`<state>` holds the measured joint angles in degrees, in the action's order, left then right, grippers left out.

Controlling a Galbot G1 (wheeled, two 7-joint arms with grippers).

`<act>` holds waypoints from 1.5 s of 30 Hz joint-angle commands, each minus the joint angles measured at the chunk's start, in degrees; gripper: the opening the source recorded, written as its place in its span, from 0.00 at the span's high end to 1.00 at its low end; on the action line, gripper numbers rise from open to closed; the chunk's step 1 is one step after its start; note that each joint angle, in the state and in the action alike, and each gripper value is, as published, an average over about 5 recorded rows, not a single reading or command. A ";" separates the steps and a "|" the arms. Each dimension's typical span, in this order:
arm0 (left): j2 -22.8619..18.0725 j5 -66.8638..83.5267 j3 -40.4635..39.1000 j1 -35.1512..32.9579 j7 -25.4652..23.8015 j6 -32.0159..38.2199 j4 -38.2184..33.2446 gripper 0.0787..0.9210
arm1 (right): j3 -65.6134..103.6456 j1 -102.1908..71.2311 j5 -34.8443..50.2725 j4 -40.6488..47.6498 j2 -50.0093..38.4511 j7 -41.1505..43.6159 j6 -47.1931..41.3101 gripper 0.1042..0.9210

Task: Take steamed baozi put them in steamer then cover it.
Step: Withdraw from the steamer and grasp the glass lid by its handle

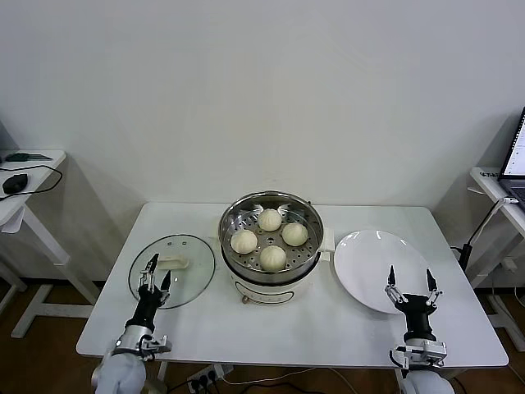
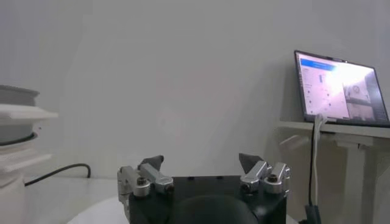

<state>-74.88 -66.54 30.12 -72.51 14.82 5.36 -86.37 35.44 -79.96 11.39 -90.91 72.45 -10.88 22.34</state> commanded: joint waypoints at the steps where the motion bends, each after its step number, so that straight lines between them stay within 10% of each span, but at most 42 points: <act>1: -0.24 -2.36 -2.92 5.15 -1.95 -5.86 4.08 0.12 | 0.32 -0.33 -0.41 0.22 0.74 0.06 -0.06 0.12; 45: -1.89 -7.17 -3.40 13.19 -1.24 -6.06 14.03 0.12 | -0.23 0.42 -1.33 1.42 2.78 0.33 0.50 0.12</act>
<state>-76.68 -73.23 26.86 -60.51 13.72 -0.59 -74.03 35.24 -79.53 10.12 -89.54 75.16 -10.56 22.77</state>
